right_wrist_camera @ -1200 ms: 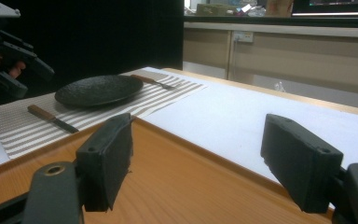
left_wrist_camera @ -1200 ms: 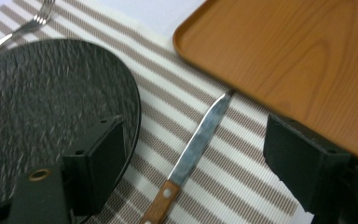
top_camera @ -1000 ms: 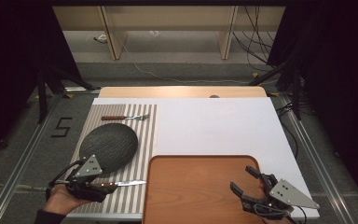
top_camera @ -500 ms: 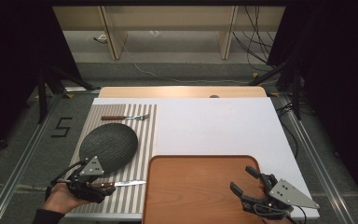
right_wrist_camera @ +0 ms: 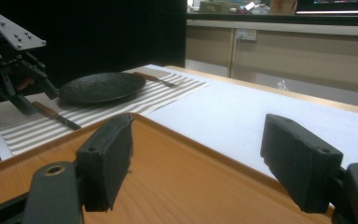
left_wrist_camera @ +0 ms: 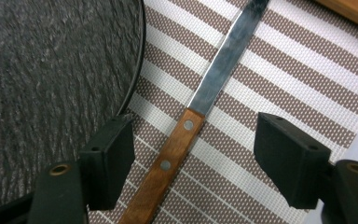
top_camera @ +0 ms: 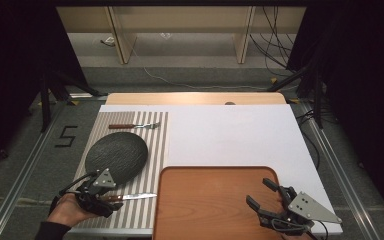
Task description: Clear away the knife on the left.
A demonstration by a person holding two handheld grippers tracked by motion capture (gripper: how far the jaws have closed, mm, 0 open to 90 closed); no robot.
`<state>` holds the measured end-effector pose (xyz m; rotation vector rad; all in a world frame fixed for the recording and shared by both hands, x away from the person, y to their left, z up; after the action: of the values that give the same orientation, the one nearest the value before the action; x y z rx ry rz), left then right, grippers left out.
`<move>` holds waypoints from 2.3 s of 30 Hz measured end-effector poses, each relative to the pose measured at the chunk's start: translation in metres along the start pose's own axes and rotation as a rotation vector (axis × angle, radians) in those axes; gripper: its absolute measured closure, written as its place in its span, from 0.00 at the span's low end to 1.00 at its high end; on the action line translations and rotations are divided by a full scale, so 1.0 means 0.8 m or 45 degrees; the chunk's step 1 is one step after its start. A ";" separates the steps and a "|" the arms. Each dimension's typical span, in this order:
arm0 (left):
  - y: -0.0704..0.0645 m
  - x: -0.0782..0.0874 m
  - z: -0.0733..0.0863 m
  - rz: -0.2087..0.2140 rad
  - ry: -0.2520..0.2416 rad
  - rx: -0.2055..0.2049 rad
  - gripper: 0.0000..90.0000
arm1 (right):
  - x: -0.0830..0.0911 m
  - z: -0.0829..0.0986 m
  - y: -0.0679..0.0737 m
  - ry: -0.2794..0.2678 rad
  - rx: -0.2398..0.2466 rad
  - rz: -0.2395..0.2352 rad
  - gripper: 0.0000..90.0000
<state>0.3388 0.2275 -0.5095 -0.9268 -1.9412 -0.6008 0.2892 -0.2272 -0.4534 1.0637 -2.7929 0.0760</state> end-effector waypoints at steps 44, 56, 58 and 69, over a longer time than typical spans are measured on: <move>0.010 -0.018 0.004 0.020 0.195 0.050 0.85 | 0.000 0.000 0.003 0.002 0.010 -0.021 0.29; 0.012 -0.015 0.003 -0.011 0.172 0.031 0.85 | 0.000 0.000 0.002 0.004 0.008 -0.018 0.30; 0.010 -0.013 0.000 -0.002 0.137 0.034 0.85 | 0.000 0.000 0.002 0.006 0.008 -0.016 0.30; 0.000 0.015 -0.024 -0.037 -0.072 0.090 0.85 | 0.000 0.000 0.002 0.002 0.008 -0.015 0.30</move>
<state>0.3446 0.2185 -0.4894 -0.8810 -2.0164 -0.5242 0.2879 -0.2262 -0.4532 1.0810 -2.7865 0.0840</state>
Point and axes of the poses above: each handheld gripper's, and its own axes: x roughly backward along the jaws, z roughly out of its underside, y roughly to its left, the point moved 6 cm from there along -x, roughly forward along the jaws, and after that the axes turned 1 degree about -y, right-handed, at the moved point
